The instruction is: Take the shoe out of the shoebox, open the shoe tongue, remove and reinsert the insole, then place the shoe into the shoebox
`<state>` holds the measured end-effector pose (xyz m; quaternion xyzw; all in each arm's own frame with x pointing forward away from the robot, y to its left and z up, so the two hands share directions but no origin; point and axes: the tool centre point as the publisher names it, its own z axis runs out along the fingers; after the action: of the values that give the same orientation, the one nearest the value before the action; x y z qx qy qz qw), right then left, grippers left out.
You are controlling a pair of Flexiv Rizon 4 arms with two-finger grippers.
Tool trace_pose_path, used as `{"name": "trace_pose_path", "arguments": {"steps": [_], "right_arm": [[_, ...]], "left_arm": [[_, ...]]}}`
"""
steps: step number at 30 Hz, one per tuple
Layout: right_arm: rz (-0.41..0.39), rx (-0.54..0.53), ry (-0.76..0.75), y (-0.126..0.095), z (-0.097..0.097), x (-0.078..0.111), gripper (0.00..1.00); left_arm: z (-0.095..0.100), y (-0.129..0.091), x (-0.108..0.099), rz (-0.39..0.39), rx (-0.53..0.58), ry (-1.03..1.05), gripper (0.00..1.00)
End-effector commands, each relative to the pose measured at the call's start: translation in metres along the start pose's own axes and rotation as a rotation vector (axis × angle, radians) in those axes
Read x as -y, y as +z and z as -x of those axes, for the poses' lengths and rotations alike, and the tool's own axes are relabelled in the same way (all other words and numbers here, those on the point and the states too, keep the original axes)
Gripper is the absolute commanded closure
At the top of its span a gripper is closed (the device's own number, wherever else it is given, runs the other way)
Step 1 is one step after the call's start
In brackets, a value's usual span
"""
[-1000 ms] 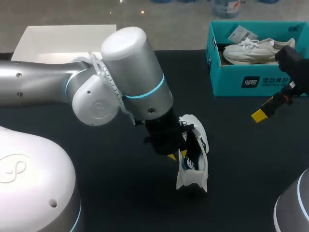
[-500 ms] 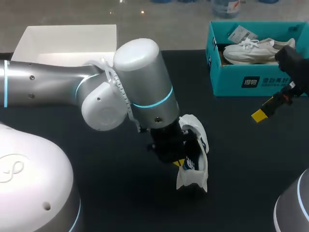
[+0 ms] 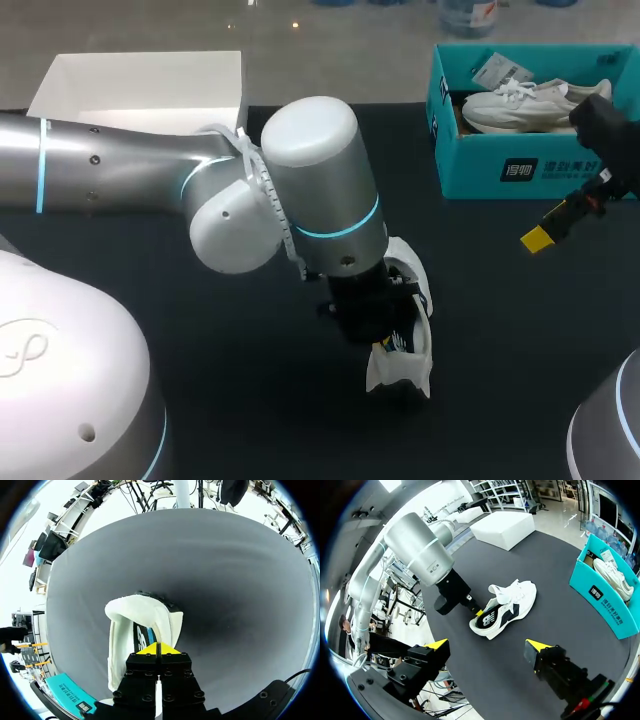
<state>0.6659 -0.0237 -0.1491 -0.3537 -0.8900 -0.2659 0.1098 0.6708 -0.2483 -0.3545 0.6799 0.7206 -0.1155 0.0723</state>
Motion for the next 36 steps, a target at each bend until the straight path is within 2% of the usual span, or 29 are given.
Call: {"name": "trace_pose_path", "arguments": {"steps": [1, 10, 24, 33, 36], "right_arm": [[-0.005, -0.001, 0.002, 0.001, 0.001, -0.002, 0.00], [-0.005, -0.001, 0.002, 0.001, 0.001, -0.002, 0.00], [-0.005, -0.001, 0.002, 0.001, 0.001, -0.002, 0.00], [-0.005, -0.001, 0.002, 0.001, 0.001, -0.002, 0.00], [-0.005, -0.001, 0.002, 0.001, 0.001, -0.002, 0.00]], "left_arm": [[0.007, -0.010, -0.003, 0.015, -0.002, 0.007, 1.00], [0.024, -0.005, -0.002, 0.035, -0.024, 0.049, 1.00], [0.010, 0.028, 0.010, 0.002, -0.100, 0.061, 1.00], [0.018, 0.013, 0.006, 0.034, -0.095, 0.070, 1.00], [0.020, 0.015, 0.004, 0.042, -0.100, 0.072, 1.00]]}}
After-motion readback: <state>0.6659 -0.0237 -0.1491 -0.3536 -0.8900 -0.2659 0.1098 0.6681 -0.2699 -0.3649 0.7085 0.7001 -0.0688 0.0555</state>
